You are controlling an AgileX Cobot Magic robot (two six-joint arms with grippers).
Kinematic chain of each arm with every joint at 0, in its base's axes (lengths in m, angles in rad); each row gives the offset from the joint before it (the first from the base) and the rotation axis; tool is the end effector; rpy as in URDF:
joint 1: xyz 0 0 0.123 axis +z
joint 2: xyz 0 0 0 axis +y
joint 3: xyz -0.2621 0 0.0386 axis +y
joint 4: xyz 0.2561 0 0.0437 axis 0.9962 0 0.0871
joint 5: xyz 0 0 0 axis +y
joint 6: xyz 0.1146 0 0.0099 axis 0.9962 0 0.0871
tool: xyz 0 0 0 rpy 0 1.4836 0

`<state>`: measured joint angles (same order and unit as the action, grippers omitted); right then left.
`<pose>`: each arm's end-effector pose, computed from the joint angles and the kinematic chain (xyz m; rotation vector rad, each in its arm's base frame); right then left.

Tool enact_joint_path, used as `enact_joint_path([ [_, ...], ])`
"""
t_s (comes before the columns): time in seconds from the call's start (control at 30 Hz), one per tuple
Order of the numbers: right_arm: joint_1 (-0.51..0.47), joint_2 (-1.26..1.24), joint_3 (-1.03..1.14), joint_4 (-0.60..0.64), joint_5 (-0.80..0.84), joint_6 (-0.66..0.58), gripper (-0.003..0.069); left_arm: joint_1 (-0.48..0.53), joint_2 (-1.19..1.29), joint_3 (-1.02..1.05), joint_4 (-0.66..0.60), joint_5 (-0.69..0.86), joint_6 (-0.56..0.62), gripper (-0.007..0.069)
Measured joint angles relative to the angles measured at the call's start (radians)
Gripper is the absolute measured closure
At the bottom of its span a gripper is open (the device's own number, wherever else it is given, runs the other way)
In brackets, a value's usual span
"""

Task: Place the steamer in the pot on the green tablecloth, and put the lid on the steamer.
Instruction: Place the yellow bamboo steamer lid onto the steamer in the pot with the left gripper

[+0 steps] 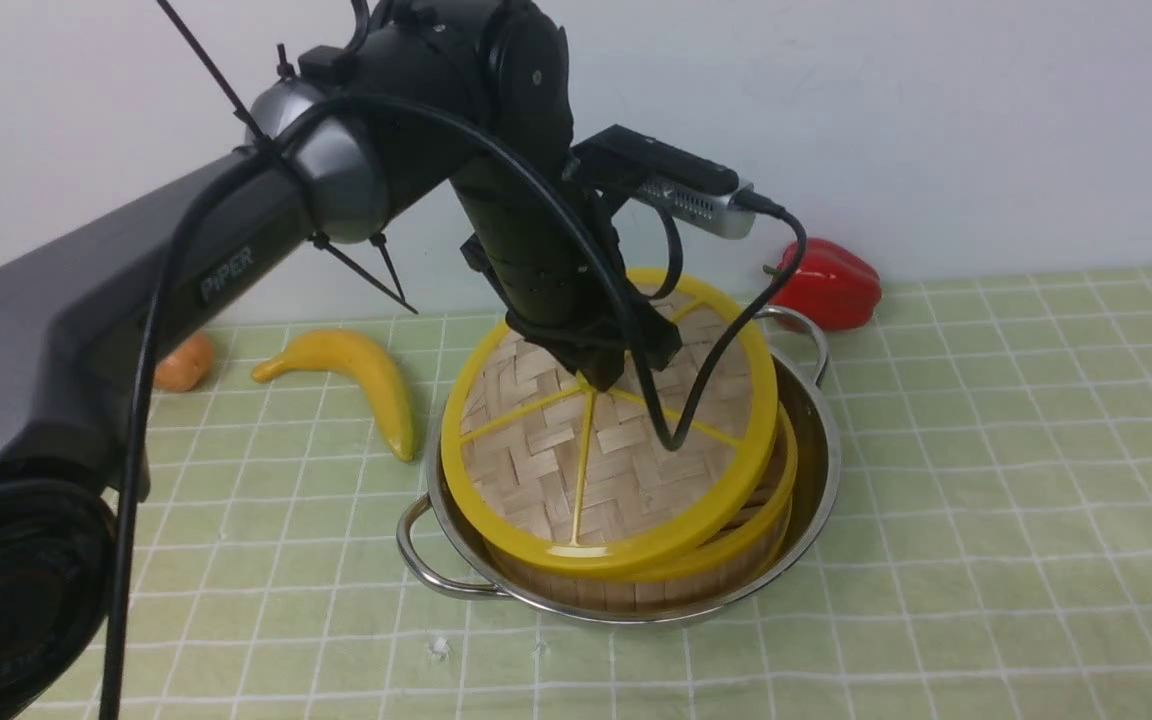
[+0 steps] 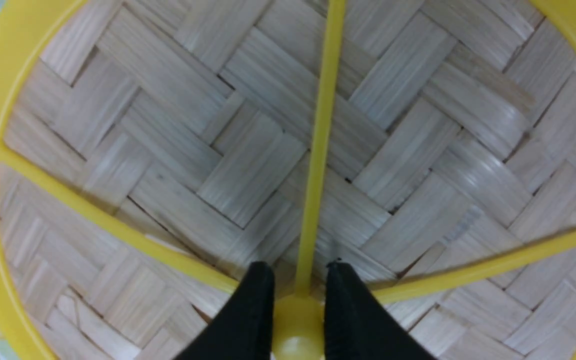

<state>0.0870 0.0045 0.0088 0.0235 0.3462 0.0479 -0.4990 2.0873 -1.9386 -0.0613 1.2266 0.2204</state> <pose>0.1050 0.0101 0.1720 -0.0213 1.8445 0.1171 0.3961 -0.2234 0.2268 0.9923 2.6894 -0.1427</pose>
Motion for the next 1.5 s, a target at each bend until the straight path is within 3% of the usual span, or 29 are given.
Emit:
enact_joint_path([
  [1.5,0.0,0.0,0.0,0.0,0.0,0.0,0.0221,0.0,0.005,-0.002,-0.034,-0.053,0.071,0.0501],
])
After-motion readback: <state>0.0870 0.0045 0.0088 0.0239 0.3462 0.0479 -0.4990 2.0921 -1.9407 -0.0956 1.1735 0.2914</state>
